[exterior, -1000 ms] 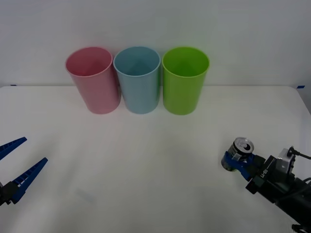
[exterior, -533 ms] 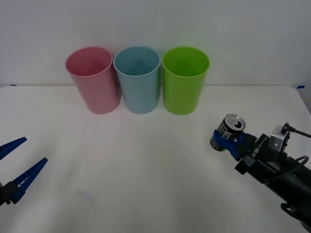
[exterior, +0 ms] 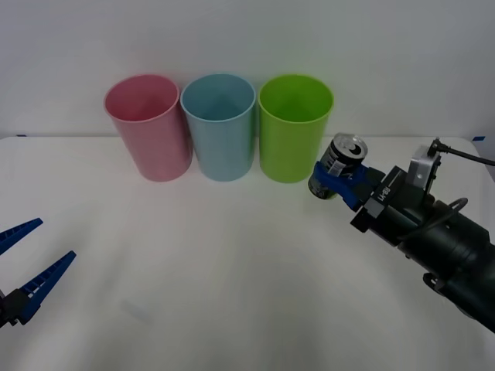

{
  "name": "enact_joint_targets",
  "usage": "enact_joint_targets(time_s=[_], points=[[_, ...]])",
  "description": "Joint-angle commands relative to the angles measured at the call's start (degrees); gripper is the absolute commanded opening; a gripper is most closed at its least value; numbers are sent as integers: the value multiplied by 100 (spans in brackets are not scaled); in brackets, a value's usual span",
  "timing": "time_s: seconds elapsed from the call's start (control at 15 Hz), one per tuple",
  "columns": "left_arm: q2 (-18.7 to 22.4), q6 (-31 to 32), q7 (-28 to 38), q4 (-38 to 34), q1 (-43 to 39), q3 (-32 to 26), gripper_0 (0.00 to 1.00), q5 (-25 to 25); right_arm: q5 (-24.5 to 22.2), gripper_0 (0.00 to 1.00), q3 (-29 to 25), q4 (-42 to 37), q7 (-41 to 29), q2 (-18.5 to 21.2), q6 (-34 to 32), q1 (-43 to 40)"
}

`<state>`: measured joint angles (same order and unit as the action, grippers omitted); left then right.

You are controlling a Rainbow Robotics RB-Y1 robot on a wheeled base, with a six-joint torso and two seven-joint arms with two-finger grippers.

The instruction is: Grasp the object on the table and drop it into the matching bin: aluminum can to the light blue bin, PET bottle to the pink bin.

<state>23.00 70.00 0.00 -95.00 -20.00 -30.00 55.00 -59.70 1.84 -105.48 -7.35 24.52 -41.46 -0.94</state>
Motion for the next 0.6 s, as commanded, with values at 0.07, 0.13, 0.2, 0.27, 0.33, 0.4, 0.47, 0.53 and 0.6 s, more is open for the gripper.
enact_joint_targets(time_s=[0.07, 0.13, 0.2, 0.27, 0.33, 0.4, 0.47, 0.53, 0.6], points=[[0, 0, 0, 0, 0, 0, 100, 0, -323, 0, 79, 9, -469, -9, 147, 393], [0, 0, 0, 0, 0, 0, 100, 0, -411, 0, 167, 18, -548, 0, 332, 533], [0, 0, 0, 0, 0, 0, 100, 0, -490, 0, 264, 9, -548, 0, 543, 674], [0, 0, 0, 0, 0, 0, 100, 0, -552, 0, 361, 27, -566, 0, 719, 788], [0, 0, 0, 0, 0, 0, 100, 0, -569, 0, 475, 133, -592, 0, 851, 982], [0, 0, 0, 0, 0, 0, 100, 0, -569, 0, 536, 291, -610, -26, 868, 1175], [0, 0, 0, 0, 0, 0, 100, 0, -639, 0, 572, 502, -610, -105, 868, 1421], [0, 0, 0, 0, 0, 0, 100, 0, -736, 0, 572, 634, -610, -176, 868, 1562], [0, 0, 0, 0, 0, 0, 100, 0, -886, 0, 572, 862, -627, -316, 868, 1790]])
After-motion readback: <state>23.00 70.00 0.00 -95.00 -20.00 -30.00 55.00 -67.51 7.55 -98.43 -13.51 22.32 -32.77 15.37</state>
